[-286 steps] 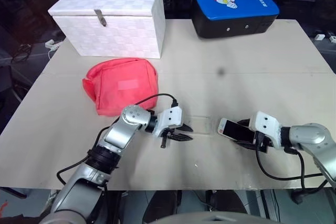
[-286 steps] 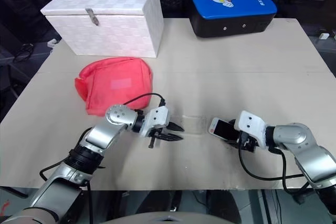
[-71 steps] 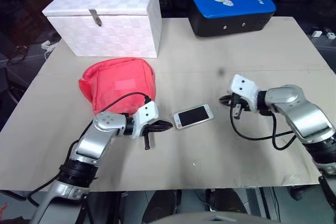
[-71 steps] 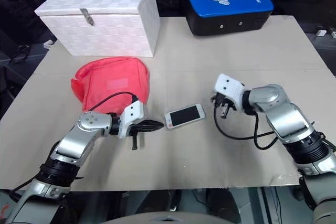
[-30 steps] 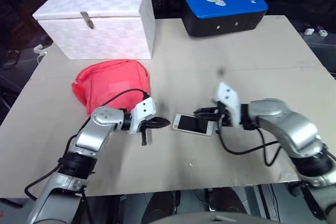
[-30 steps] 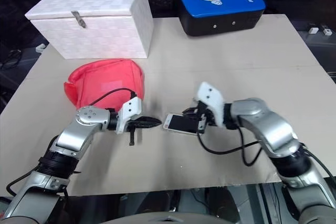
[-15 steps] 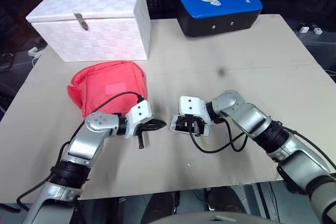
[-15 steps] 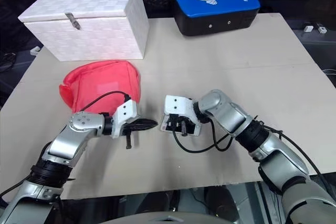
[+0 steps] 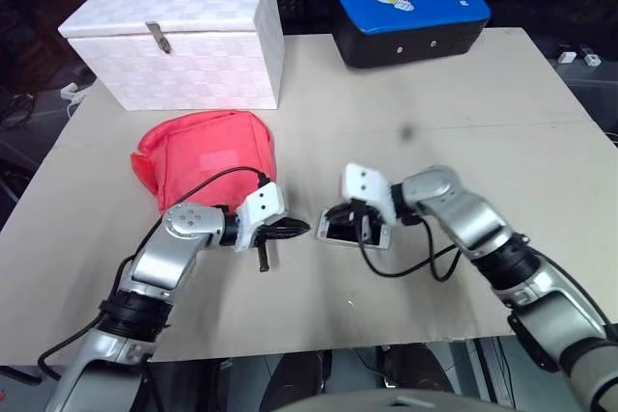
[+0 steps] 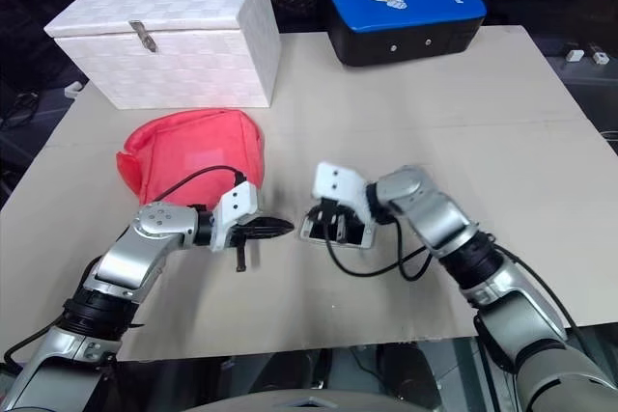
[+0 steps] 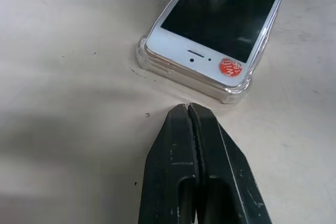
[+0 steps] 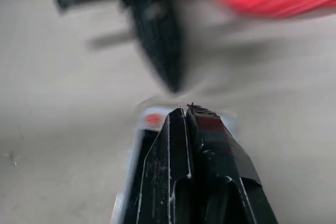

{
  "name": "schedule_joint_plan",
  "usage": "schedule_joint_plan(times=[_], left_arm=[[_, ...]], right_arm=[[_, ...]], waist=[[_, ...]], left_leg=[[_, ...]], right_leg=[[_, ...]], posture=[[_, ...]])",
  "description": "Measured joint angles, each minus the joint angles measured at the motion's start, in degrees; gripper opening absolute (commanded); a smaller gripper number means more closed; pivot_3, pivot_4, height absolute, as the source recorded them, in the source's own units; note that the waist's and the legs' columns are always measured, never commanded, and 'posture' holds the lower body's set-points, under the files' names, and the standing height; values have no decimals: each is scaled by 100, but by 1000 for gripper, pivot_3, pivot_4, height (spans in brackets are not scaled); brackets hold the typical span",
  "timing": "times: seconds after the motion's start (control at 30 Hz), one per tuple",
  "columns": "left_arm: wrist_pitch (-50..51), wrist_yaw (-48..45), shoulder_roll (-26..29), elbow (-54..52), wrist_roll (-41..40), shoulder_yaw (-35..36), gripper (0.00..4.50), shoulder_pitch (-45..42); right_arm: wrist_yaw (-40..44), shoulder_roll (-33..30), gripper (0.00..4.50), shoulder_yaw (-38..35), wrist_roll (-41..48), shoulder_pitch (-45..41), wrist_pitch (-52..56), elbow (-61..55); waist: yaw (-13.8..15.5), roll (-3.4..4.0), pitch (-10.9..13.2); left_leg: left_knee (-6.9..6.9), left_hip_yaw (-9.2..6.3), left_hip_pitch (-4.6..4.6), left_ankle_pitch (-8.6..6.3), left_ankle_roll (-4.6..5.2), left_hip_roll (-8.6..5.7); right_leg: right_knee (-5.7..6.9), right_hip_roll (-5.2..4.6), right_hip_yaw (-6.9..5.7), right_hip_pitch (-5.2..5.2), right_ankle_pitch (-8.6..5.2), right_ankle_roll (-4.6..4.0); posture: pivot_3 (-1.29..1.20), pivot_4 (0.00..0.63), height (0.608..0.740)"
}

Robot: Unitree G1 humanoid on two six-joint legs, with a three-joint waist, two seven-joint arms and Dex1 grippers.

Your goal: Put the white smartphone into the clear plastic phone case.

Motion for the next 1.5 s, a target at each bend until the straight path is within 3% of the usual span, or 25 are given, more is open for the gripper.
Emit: schedule_joint_plan(times=[0.2,0.33,0.57,0.8,0.93,1.1,1.23,1.5], left_arm=[[-27,-126,-55,195,53,-96,0,-193],[-114,-203,-71,272,96,-120,0,-252],[-148,-191,-125,292,147,-157,0,-259],[-119,-180,-337,284,225,-264,0,-340],[-117,-195,-432,281,239,-345,0,-423],[-132,-251,-465,336,263,-408,0,-515],[-150,-285,-472,477,261,-391,0,-610],[-170,-329,-517,663,267,-403,0,-754]], right_arm=[[-173,-324,34,278,-117,379,300,-668],[-385,191,34,982,-533,283,-9,138],[-255,385,34,1344,-862,-29,-797,888],[-138,292,34,1020,-767,205,-903,788],[-245,188,34,364,-250,660,-161,-19],[-517,-634,34,-394,-44,857,695,-1505],[-788,-1377,34,-600,-165,1580,1022,-1986],[-1142,-2236,34,-1111,-222,2503,1428,-2671]], waist=[[54,0,0],[57,0,0],[85,-2,-5],[127,6,-15],[123,7,-10],[103,5,-11],[102,4,-9],[77,3,-6]], left_leg=[[0,-1,1,0,0,0],[0,-1,7,1,0,-1],[1,-1,21,1,0,-4],[3,-7,21,0,1,-8],[6,-11,-8,1,0,-9],[5,-20,-15,1,0,-9],[6,-20,-25,1,1,-9],[7,-18,-26,1,1,-8]], right_leg=[[1,0,0,2,0,0],[4,2,-1,5,0,0],[0,-1,-3,18,0,0],[-1,-5,-8,24,0,1],[1,-7,-10,3,0,1],[-7,-6,-18,-1,0,0],[-8,-7,-19,-5,-1,1],[-7,-6,-17,-5,-1,1]], posture=[[0,150,740],[0,150,740],[0,150,740],[0,150,740],[0,150,740],[0,150,740],[0,150,740],[0,150,740]])
